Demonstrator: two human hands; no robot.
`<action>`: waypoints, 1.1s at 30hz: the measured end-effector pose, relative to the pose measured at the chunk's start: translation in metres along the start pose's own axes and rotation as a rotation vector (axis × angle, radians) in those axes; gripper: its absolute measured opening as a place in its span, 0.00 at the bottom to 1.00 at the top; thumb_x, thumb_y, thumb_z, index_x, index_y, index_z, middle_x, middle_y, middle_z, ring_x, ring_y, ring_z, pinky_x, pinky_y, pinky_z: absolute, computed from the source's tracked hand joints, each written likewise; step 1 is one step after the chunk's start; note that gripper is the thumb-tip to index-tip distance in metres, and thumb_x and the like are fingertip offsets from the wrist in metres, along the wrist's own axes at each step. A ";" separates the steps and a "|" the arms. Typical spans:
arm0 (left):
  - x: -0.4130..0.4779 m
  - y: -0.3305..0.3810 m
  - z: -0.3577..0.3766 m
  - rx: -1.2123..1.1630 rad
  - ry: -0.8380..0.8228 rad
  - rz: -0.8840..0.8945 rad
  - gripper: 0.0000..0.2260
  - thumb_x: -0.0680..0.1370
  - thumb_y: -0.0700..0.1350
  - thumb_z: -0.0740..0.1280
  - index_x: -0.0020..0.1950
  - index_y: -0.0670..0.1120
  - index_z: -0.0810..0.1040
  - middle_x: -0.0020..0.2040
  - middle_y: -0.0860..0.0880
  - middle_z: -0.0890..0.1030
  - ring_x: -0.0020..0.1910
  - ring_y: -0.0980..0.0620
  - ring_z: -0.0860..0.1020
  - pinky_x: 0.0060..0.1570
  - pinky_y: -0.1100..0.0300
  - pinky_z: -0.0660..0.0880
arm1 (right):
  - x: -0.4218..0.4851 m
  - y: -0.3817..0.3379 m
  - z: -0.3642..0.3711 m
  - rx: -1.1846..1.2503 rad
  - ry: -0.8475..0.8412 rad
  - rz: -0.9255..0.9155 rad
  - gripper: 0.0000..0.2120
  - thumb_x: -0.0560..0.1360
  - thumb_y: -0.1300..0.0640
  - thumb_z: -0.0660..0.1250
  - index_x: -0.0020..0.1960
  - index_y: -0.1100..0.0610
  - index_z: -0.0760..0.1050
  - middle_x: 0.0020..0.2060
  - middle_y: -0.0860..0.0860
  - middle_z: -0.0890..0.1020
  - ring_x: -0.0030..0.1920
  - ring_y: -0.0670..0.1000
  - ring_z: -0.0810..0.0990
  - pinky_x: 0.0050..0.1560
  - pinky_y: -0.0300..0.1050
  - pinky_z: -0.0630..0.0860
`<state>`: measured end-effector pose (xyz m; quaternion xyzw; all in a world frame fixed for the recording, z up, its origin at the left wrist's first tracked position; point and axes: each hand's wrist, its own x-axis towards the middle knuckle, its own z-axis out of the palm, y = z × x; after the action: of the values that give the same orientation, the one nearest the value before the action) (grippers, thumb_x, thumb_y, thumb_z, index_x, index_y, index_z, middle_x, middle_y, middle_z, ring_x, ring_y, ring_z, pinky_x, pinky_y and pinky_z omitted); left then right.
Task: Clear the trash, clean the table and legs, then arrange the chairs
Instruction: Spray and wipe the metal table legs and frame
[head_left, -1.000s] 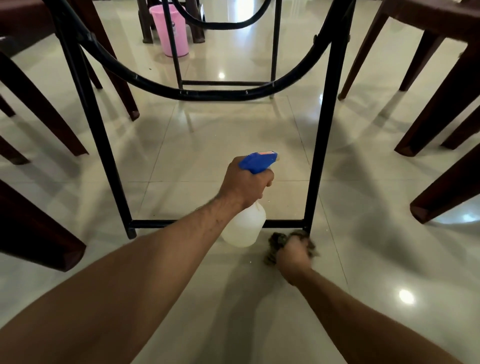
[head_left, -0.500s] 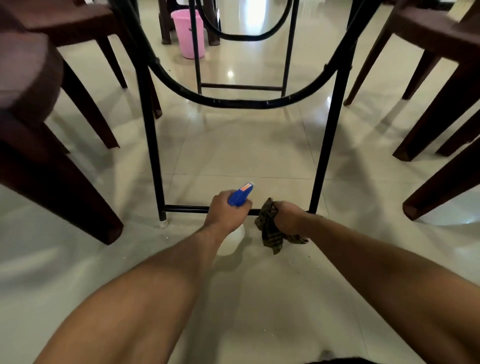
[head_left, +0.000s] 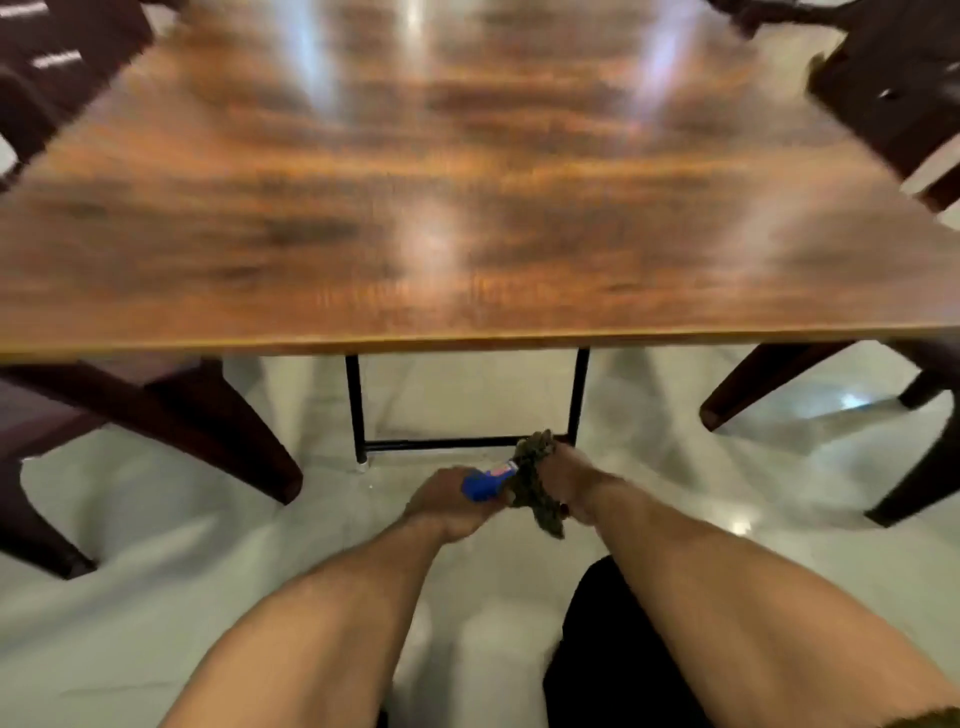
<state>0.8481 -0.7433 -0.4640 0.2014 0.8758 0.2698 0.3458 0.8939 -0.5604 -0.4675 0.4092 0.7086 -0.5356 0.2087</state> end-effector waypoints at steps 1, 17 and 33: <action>-0.021 0.021 -0.016 0.035 -0.062 -0.007 0.18 0.75 0.64 0.67 0.44 0.49 0.78 0.44 0.46 0.82 0.44 0.45 0.79 0.41 0.53 0.71 | -0.036 -0.012 -0.008 0.018 0.019 -0.015 0.12 0.73 0.52 0.64 0.48 0.58 0.82 0.47 0.59 0.85 0.42 0.55 0.83 0.38 0.45 0.75; -0.214 0.271 -0.149 -0.190 -0.124 0.069 0.22 0.67 0.65 0.65 0.40 0.45 0.76 0.34 0.46 0.83 0.34 0.43 0.80 0.40 0.48 0.79 | -0.383 -0.132 -0.134 0.828 0.509 -0.014 0.13 0.80 0.73 0.56 0.53 0.63 0.76 0.40 0.58 0.83 0.28 0.44 0.81 0.30 0.37 0.77; -0.112 0.477 -0.160 -0.274 0.220 0.029 0.12 0.68 0.52 0.66 0.34 0.43 0.73 0.26 0.52 0.74 0.27 0.50 0.70 0.33 0.49 0.75 | -0.292 -0.118 -0.330 -0.963 0.066 -0.352 0.32 0.79 0.54 0.58 0.80 0.43 0.52 0.81 0.55 0.41 0.80 0.62 0.43 0.79 0.57 0.48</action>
<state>0.8899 -0.4883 -0.0181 0.1343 0.8604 0.4120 0.2682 1.0148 -0.3688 -0.0713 0.1576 0.9393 -0.1623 0.2578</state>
